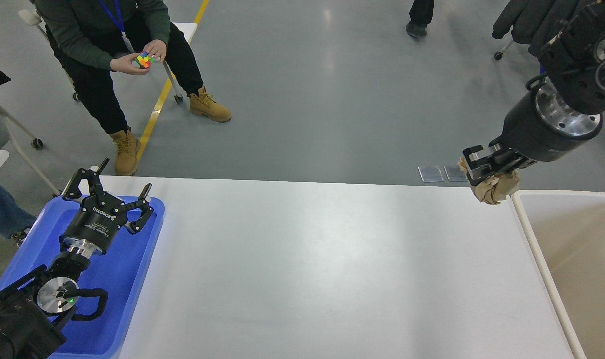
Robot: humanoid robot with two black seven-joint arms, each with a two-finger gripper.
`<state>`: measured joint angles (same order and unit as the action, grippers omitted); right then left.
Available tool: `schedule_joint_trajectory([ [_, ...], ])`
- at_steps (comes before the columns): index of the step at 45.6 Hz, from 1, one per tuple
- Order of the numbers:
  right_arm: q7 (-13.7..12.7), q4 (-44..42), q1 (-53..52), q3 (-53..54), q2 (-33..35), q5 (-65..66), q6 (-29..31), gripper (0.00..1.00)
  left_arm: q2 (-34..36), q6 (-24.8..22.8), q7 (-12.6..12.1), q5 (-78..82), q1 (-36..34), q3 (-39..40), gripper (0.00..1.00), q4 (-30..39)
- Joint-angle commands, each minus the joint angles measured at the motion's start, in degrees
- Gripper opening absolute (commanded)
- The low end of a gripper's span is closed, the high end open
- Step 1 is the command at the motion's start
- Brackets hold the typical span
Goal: Tidy desktop
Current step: 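Lift the held piece and carry it over the white bin, then lower into the white bin and release the piece from the right gripper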
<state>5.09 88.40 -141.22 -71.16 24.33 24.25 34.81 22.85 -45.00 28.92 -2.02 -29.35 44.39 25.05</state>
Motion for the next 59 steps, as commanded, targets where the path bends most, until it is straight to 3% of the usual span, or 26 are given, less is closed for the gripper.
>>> schedule_joint_trajectory([
  [1, 0.0, 0.0, -1.8, 0.2, 1.1, 0.1, 2.2, 0.00, 0.0, 0.0, 0.0, 0.0, 0.0, 0.0, 0.99, 0.0],
  [11, 0.0, -1.7, 0.3, -0.5, 3.8, 0.2, 2.0, 0.00, 0.0, 0.0, 0.0, 0.0, 0.0, 0.0, 0.99, 0.0],
  [23, 0.0, -7.6, 7.5, -3.4, 17.6, 4.9, 1.7, 0.00, 0.0, 0.0, 0.0, 0.0, 0.1, 0.0, 0.99, 0.0],
  [31, 0.0, -19.5, 18.5, -1.1, 27.3, 8.1, 1.3, 0.00, 0.0, 0.0, 0.0, -0.1, 0.0, 0.0, 0.99, 0.0],
  [42, -0.1, -36.2, 39.1, 15.6, 33.4, 7.5, 0.6, 0.00, 0.0, 0.0, 0.0, 0.0, 0.0, 0.0, 0.99, 0.0],
  [59, -0.2, -53.4, 68.3, 37.1, 31.2, 7.0, -5.7, 0.00, 0.0, 0.0, 0.0, 0.0, 0.0, 0.0, 0.99, 0.0],
])
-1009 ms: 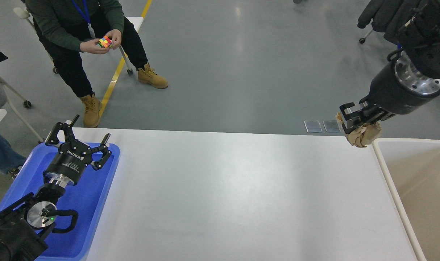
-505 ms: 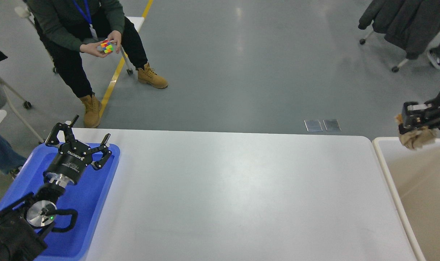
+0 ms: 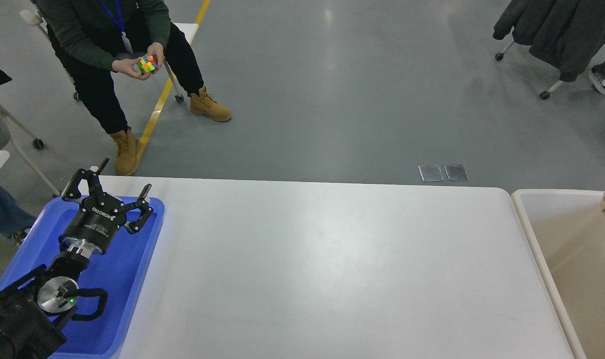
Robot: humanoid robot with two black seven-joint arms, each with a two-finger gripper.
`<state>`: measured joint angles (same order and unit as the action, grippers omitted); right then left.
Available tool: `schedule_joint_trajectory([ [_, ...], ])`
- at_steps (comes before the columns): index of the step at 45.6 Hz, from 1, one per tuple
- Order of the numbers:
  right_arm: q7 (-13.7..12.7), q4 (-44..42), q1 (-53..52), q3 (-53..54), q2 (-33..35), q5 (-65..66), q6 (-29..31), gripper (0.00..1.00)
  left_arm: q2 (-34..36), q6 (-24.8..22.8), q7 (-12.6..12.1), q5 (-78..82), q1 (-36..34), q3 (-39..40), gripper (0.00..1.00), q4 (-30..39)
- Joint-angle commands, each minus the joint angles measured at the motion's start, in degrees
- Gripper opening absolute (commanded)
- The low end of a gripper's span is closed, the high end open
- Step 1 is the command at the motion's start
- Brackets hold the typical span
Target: Tidy desktop
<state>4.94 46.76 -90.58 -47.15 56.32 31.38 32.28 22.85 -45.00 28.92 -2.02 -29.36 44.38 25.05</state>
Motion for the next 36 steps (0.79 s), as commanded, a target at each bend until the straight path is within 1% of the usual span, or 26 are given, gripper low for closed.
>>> schedule_joint_trajectory([
  [1, 0.0, -12.6, 19.4, 14.5, -1.4, -0.1, -3.8, 0.00, 0.0, 0.0, 0.0, 0.0, 0.0, 0.0, 0.99, 0.0],
  [6, -0.3, -16.5, 26.9, 20.7, -4.4, -0.1, -8.0, 0.00, 0.0, 0.0, 0.0, 0.0, 0.0, 0.1, 0.99, 0.0],
  [9, -0.3, -18.6, 31.9, 24.1, -7.6, -0.2, -12.0, 0.00, 0.0, 0.0, 0.0, 0.0, 0.0, 0.0, 0.99, 0.0],
  [12, -0.3, -22.0, 36.9, 26.8, -10.4, -0.4, -14.8, 0.00, 0.0, 0.0, 0.0, 0.0, 0.0, 0.1, 0.99, 0.0],
  [16, -0.2, -28.9, 42.1, 30.4, -15.2, -2.6, -15.7, 0.00, 0.0, 0.0, 0.0, 0.0, 0.0, 0.0, 0.99, 0.0],
  [20, -0.2, -36.8, 45.1, 32.4, -20.0, -4.3, -15.8, 0.00, 0.0, 0.0, 0.0, 0.0, 0.0, 0.1, 0.99, 0.0],
  [23, -0.2, -40.7, 46.7, 32.9, -22.9, -5.2, -16.0, 0.00, 0.0, 0.0, 0.0, 0.0, 0.0, 0.0, 0.99, 0.0],
  [26, -0.2, -42.2, 47.5, 33.0, -24.2, -6.3, -16.4, 0.00, 0.0, 0.0, 0.0, 0.0, 0.0, 0.1, 0.99, 0.0],
  [36, -0.4, -42.4, 49.1, 32.9, -25.8, -7.1, -19.3, 0.00, 0.0, 0.0, 0.0, -0.1, 0.0, 0.0, 0.99, 0.0],
])
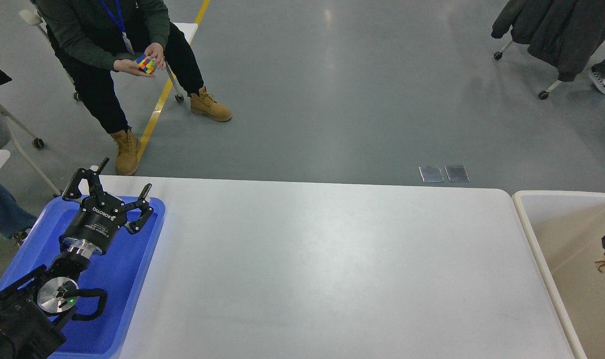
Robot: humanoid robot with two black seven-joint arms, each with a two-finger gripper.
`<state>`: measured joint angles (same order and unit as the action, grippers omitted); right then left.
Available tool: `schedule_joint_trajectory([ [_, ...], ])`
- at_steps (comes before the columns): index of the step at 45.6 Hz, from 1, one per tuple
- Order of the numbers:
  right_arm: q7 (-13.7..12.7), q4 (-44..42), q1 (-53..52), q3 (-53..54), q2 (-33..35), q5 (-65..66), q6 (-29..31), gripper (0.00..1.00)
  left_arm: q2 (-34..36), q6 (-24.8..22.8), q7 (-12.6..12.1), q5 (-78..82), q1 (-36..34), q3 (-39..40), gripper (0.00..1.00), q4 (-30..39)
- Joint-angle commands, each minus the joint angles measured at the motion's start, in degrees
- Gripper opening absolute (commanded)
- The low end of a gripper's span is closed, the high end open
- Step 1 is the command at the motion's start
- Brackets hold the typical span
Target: Tidy desktop
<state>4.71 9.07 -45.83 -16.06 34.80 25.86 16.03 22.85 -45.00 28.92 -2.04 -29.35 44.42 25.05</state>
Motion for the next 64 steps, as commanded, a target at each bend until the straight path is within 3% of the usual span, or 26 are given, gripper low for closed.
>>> schedule_joint_trajectory([
  [1, -0.1, -4.6, 4.4, 1.8, -4.4, -1.6, -3.2, 0.00, 0.0, 0.0, 0.0, -0.1, 0.0, 0.0, 0.99, 0.0],
  [4, -0.1, -4.7, 4.5, 1.9, -4.4, -1.6, -4.1, 0.00, 0.0, 0.0, 0.0, -0.1, 0.0, 0.0, 0.99, 0.0],
  [6, -0.1, -4.7, 4.7, 1.9, -4.4, -1.6, -4.9, 0.21, 0.0, 0.0, 0.0, -0.1, 0.0, 0.0, 0.99, 0.0],
  [10, -0.1, -4.8, 4.8, 1.9, -4.8, -1.6, -7.9, 0.75, 0.0, 0.0, 0.0, -0.1, 0.0, 0.0, 0.99, 0.0],
  [13, 0.0, -4.7, 4.8, 1.8, -5.1, -1.6, -10.2, 0.97, 0.0, 0.0, 0.0, -0.1, 0.0, 0.0, 0.99, 0.0],
  [35, 0.0, -4.7, 2.3, 3.1, -4.0, -1.6, -11.8, 0.99, 0.0, 0.0, 0.0, -0.1, 0.0, 0.0, 0.99, 0.0],
  [52, 0.0, -3.8, -7.9, 23.3, 0.8, -1.7, -11.3, 1.00, 0.0, 0.0, 0.0, 0.0, 0.0, 0.0, 0.99, 0.0],
  [64, 0.0, 0.8, -16.8, 26.5, 3.6, -1.7, -10.7, 1.00, 0.0, 0.0, 0.0, 0.0, 0.0, 0.0, 0.99, 0.0],
])
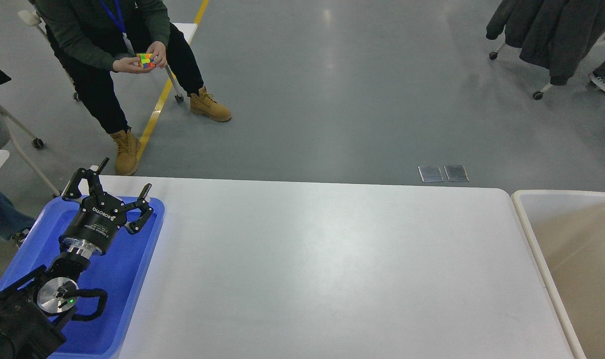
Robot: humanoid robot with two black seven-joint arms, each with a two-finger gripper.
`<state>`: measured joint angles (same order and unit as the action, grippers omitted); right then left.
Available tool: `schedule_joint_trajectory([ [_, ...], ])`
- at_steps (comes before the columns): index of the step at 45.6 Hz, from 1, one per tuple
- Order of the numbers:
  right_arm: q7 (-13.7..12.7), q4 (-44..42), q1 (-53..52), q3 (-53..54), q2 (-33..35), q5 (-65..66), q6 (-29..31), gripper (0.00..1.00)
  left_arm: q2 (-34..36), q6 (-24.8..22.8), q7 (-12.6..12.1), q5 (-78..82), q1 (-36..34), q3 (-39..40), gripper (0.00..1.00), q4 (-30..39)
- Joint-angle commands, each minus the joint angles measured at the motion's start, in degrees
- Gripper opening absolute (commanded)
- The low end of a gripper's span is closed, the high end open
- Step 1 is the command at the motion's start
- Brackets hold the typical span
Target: Tidy desktop
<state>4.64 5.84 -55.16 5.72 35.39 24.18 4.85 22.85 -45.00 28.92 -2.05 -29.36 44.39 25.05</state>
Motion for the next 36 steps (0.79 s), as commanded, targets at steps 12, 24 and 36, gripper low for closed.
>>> schedule_joint_trajectory([
  [12, -0.1, 21.9, -12.2, 17.5, 9.0, -1.6, 0.5, 1.00, 0.0, 0.0, 0.0, 0.0, 0.0, 0.0, 0.99, 0.0],
  [24, 0.2, 29.0, -7.0, 30.7, 8.9, -9.7, 0.2, 1.00, 0.0, 0.0, 0.0, 0.0, 0.0, 0.0, 0.99, 0.0],
  [36, 1.8, 36.8, 1.1, 43.3, 8.3, -9.9, 0.5, 1.00, 0.0, 0.0, 0.0, 0.0, 0.0, 0.0, 0.99, 0.0],
])
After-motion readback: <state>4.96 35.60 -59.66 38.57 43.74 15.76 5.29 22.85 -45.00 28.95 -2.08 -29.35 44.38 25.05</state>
